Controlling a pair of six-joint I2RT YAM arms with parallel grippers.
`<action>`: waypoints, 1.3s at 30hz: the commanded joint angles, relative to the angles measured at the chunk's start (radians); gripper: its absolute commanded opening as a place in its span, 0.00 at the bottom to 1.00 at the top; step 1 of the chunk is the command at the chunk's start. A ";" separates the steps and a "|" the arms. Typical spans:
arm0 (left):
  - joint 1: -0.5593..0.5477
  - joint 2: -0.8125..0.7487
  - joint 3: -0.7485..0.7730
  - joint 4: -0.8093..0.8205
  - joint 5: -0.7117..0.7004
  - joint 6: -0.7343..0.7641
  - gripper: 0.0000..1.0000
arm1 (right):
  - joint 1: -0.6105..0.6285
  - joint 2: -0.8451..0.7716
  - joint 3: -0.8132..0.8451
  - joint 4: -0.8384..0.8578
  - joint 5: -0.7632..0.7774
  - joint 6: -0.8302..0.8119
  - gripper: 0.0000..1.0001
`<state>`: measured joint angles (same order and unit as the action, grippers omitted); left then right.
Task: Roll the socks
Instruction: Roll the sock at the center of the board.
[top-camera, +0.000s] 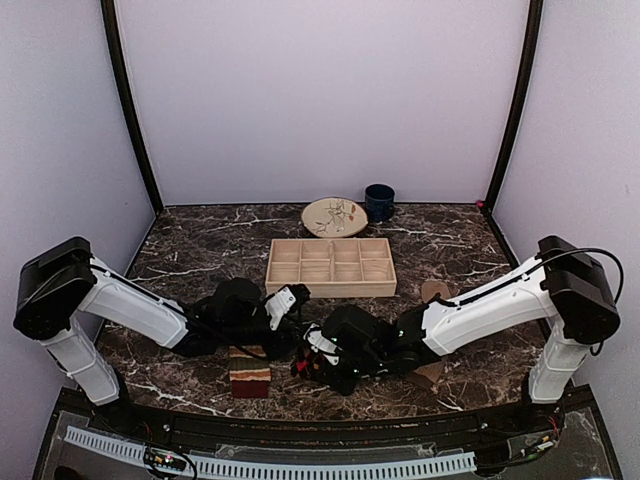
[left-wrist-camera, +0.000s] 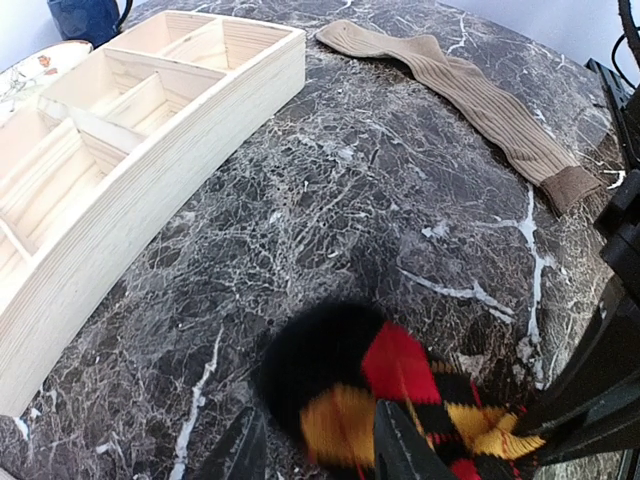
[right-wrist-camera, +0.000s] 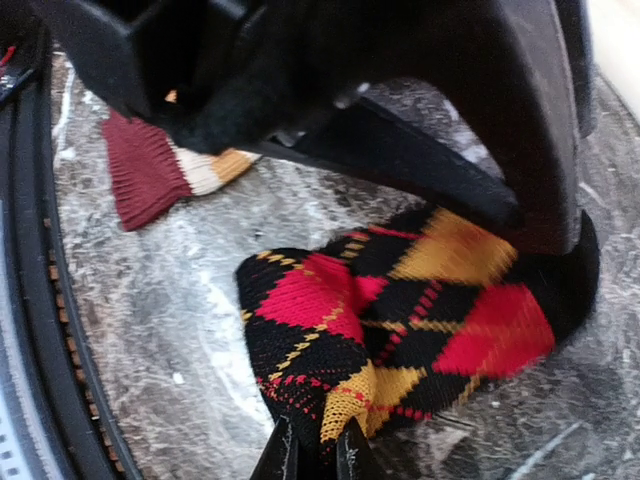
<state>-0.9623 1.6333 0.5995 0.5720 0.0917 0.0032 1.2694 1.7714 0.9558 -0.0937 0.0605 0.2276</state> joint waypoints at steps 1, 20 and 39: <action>-0.010 -0.069 -0.046 0.074 0.024 -0.003 0.40 | -0.061 0.016 0.001 -0.063 -0.152 0.108 0.03; -0.054 -0.173 -0.171 0.033 -0.026 -0.074 0.34 | -0.111 0.055 0.042 -0.071 -0.232 0.132 0.02; -0.082 0.044 -0.115 -0.020 -0.129 -0.109 0.15 | -0.056 0.049 0.082 -0.109 -0.188 0.106 0.01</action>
<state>-1.0428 1.6226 0.4427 0.6155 -0.0193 -0.1093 1.1908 1.8046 1.0077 -0.1654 -0.1448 0.3489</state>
